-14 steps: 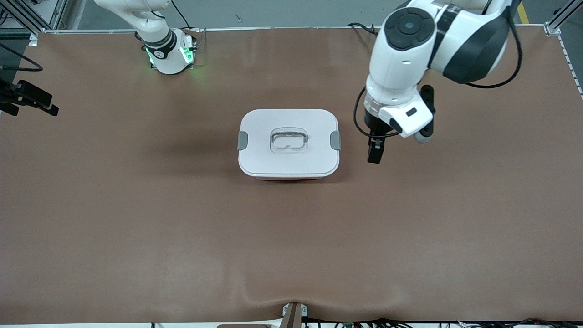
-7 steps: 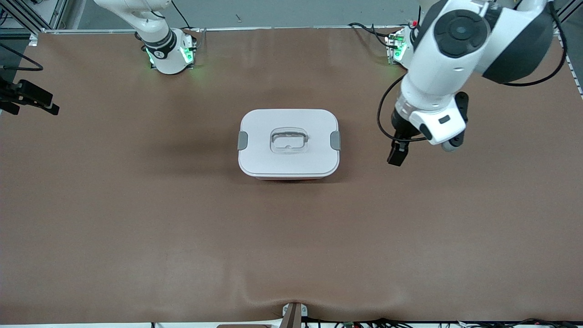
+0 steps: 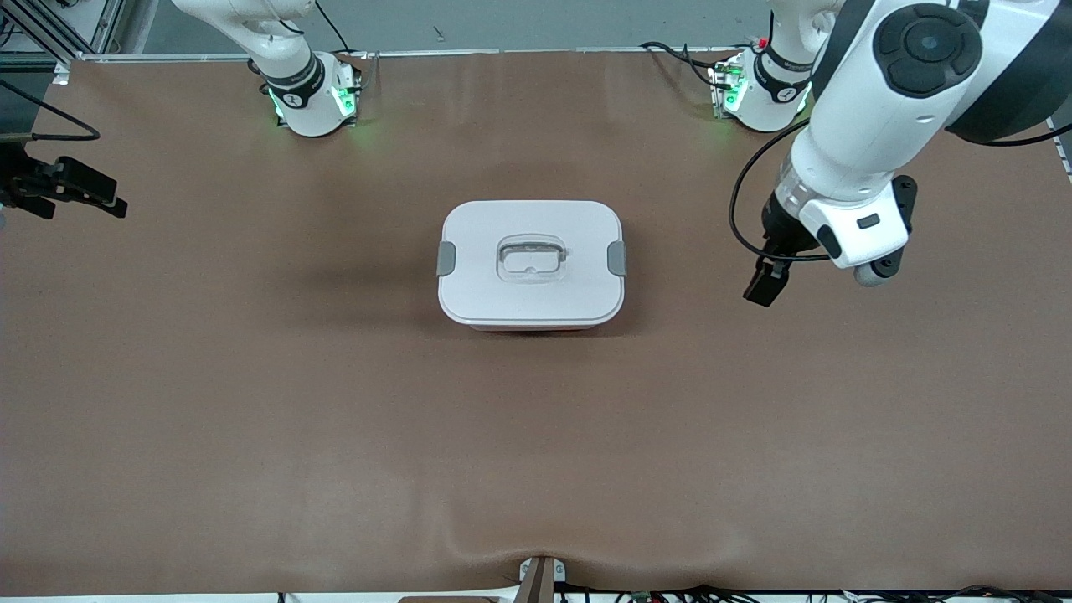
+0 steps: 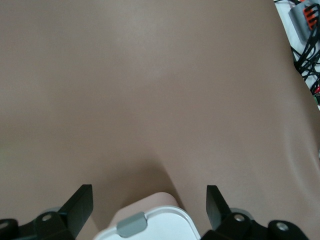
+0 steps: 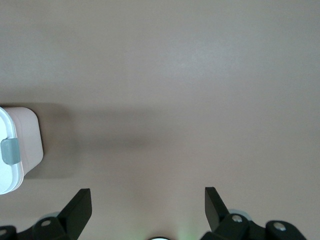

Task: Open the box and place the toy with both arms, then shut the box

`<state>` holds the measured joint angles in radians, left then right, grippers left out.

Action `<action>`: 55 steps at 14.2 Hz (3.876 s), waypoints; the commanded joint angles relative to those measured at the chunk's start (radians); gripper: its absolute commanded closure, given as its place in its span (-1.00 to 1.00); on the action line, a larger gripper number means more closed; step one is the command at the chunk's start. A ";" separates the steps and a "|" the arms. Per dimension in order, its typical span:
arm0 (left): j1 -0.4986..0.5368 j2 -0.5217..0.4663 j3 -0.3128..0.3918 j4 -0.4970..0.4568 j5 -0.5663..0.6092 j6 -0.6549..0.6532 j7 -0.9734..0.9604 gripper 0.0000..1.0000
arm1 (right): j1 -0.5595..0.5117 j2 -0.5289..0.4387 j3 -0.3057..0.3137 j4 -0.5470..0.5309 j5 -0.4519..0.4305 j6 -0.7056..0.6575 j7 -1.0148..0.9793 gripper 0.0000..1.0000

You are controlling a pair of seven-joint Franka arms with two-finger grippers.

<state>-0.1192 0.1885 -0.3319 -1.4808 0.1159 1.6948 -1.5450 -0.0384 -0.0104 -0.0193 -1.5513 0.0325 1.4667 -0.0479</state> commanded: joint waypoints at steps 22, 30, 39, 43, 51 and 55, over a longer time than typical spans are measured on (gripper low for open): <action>0.067 -0.214 0.287 -0.021 -0.116 -0.202 1.169 -1.00 | -0.011 0.001 -0.004 0.016 0.012 -0.005 0.005 -1.00; 0.072 -0.337 0.312 -0.145 -0.140 -0.224 1.362 -1.00 | -0.011 0.003 -0.004 0.016 0.014 -0.005 0.006 -1.00; 0.067 -0.319 0.312 -0.145 -0.090 -0.179 1.565 -1.00 | -0.011 0.003 -0.004 0.016 0.014 -0.005 0.005 -1.00; 0.062 -0.311 0.313 -0.141 -0.097 -0.173 1.560 -1.00 | -0.009 0.003 -0.004 0.016 0.014 -0.005 0.005 -1.00; 0.061 -0.267 0.315 -0.118 -0.113 -0.173 1.542 -1.00 | -0.009 0.003 -0.004 0.016 0.014 -0.005 0.005 -1.00; 0.069 -0.265 0.317 -0.122 -0.157 -0.175 1.534 -1.00 | -0.008 0.003 -0.004 0.016 0.014 -0.005 0.005 -1.00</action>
<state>-0.0545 -0.0834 -0.0162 -1.6166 -0.0162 1.5216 -0.0034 -0.0401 -0.0103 -0.0260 -1.5496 0.0325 1.4686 -0.0477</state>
